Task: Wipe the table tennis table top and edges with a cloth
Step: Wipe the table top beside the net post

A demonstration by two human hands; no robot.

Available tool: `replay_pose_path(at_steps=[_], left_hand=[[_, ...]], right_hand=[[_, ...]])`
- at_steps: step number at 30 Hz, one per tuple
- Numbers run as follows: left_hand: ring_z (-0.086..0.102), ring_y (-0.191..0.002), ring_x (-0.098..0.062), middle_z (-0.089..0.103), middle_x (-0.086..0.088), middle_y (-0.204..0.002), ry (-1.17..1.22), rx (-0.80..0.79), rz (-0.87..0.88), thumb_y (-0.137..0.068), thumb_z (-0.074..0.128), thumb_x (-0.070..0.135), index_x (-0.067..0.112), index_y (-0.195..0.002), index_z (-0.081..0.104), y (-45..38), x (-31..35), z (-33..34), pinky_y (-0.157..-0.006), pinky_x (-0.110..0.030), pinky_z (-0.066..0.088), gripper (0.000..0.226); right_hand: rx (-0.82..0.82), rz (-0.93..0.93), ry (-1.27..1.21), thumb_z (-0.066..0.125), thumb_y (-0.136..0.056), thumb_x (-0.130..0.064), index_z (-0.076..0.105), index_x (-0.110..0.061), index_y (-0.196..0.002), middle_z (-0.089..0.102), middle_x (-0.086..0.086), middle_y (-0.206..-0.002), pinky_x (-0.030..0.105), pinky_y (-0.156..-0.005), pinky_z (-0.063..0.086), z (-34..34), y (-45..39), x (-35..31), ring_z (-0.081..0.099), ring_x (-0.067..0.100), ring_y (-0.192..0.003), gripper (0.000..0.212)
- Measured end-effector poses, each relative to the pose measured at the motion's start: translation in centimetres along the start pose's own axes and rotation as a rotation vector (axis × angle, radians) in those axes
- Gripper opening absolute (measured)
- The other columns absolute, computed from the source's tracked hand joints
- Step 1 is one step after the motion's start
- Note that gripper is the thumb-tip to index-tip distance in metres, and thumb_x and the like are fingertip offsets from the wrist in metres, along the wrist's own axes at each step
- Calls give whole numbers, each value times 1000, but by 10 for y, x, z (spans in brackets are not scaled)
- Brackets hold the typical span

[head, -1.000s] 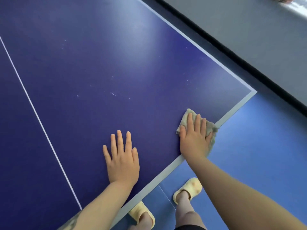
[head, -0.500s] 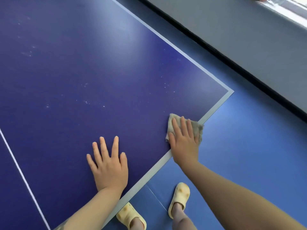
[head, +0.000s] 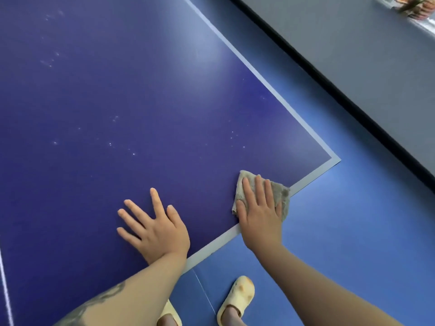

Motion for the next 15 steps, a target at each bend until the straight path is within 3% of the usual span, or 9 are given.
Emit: replay_pose_path(at_steps=[5,7,10,12,15], left_hand=[[5,-148,-39,13,-21,-161,-48,15,-22,-93,23,49,31,-153,26,-1,0,-1,-114,-61,8,64],[5,-148,-38,13,-19,-161,-64,19,-28,-92,23,51,32,-153,26,-2,0,-1,-115,-60,8,64],[9,-148,-38,16,-19,-160,-73,51,-34,-92,22,52,32,-152,28,-2,0,-4,-115,-60,11,64],[9,-148,-38,17,-19,-160,-90,64,-32,-92,22,52,32,-153,27,-2,1,-5,-115,-59,10,63],[9,-148,-38,16,-18,-161,-109,67,-37,-93,23,51,32,-153,25,-1,-2,-5,-116,-59,10,63]], right_hand=[[12,-355,66,25,-101,-50,20,-35,-157,17,-2,-165,46,-122,14,24,31,-66,9,22,-153,58],[-69,-520,75,21,-101,-52,18,-37,-156,14,-3,-166,48,-122,15,25,9,-93,6,21,-153,57],[-186,-654,98,4,-95,-58,7,-44,-156,-2,-11,-166,44,-122,-1,12,-41,-97,-11,13,-152,63],[-152,-515,78,2,-92,-59,7,-46,-156,-3,-14,-166,42,-121,1,-3,-73,-62,-10,10,-152,65],[-5,-153,43,6,-93,-57,10,-45,-156,4,-11,-166,44,-120,10,-16,-67,8,-2,13,-152,65]])
Point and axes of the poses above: each hand's wrist, its own y-axis away from the middle knuckle, its own z-axis out of the palm, x = y × z, the point moved 8 cm from there along -y, towards the middle knuckle
